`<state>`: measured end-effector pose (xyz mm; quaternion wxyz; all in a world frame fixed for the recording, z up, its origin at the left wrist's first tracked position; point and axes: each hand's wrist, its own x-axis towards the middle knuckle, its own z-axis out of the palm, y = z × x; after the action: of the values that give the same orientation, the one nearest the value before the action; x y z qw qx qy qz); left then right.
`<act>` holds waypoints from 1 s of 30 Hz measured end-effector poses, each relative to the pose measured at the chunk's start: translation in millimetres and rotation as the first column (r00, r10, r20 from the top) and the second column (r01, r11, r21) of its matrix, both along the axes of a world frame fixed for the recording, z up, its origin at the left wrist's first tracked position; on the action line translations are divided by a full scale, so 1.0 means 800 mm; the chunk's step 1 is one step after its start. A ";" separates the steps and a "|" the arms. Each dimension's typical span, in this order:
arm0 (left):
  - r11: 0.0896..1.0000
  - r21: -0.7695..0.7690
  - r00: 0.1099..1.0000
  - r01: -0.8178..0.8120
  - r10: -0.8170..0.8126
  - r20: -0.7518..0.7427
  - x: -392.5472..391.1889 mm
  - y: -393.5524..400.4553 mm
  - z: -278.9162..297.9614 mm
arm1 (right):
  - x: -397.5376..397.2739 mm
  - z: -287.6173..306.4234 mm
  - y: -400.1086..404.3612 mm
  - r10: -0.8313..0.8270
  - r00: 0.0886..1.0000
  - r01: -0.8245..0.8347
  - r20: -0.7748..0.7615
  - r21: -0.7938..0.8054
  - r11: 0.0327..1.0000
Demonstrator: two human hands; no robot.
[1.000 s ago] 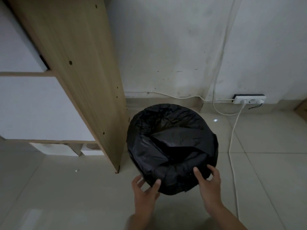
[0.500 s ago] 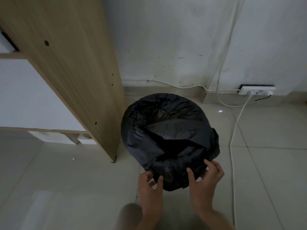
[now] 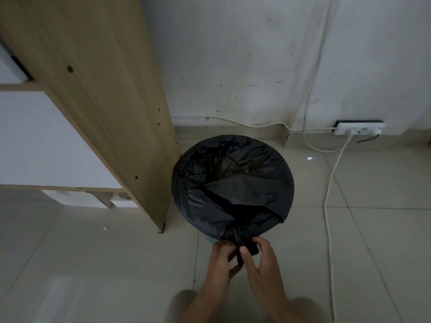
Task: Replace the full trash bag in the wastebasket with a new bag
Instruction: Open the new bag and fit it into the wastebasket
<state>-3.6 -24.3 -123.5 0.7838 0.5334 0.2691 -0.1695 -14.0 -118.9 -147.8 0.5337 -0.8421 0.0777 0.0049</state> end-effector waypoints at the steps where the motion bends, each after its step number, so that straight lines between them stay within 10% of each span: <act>1: 0.998 -0.066 1.000 0.009 -0.010 -0.014 -0.001 0.003 0.002 | -0.003 0.003 0.003 0.013 1.000 -0.012 -0.013 0.005 1.000; 13: 0.982 -0.187 0.994 0.032 -0.050 -0.094 0.003 0.022 -0.011 | -0.006 0.011 0.017 -0.060 0.992 0.082 -0.115 0.194 0.978; 20: 0.955 -0.291 0.986 0.064 -0.106 -0.129 0.005 0.018 -0.008 | 0.024 0.020 -0.008 -0.050 0.881 0.361 -0.470 0.601 0.713; 30: 0.969 -0.234 0.993 0.078 -0.097 -0.072 0.004 0.013 -0.004 | 0.003 0.003 -0.011 -0.121 0.992 0.124 -0.032 0.102 0.987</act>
<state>-0.1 -13.9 -126.7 0.8203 0.4427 0.2562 -0.2557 -11.2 -127.4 -145.5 0.5748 -0.8068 0.1359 -0.0130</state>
